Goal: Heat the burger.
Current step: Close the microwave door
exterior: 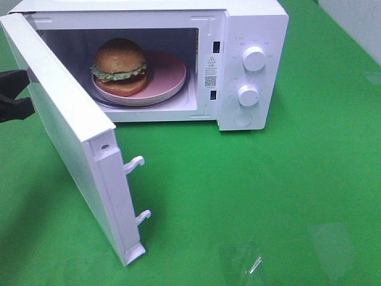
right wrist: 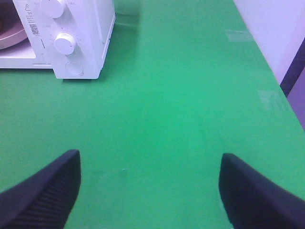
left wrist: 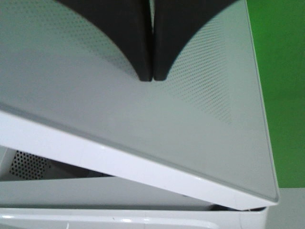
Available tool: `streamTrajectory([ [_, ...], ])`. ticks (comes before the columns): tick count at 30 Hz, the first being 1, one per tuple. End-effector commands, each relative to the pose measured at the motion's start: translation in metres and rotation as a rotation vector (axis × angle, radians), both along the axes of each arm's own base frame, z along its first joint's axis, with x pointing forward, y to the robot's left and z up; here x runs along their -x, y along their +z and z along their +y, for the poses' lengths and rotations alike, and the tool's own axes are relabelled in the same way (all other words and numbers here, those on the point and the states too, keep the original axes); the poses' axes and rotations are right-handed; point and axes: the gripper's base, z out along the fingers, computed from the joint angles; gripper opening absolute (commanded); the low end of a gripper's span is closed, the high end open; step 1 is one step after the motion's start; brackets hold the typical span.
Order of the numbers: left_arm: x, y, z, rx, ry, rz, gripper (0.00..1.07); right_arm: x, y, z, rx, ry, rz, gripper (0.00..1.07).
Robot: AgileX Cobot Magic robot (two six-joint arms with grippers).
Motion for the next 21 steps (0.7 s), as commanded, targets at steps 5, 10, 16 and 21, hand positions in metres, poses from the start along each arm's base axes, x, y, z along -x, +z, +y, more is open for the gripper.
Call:
streamTrajectory([
  [5,-0.015,-0.002,-0.025,0.011,-0.055,-0.009,0.0,0.004,0.001,0.0,-0.006,-0.006,-0.039,0.76],
  [10,-0.023,-0.006,-0.039,0.001,-0.077,-0.008,0.0,0.004,0.001,0.0,-0.006,-0.006,-0.039,0.76],
  [16,-0.035,-0.01,-0.058,0.013,-0.097,-0.003,0.0,0.004,0.001,0.0,-0.006,-0.006,-0.039,0.76],
  [21,-0.046,-0.011,-0.075,0.028,-0.115,-0.007,0.0,0.004,0.001,0.0,-0.006,-0.006,-0.039,0.76],
])
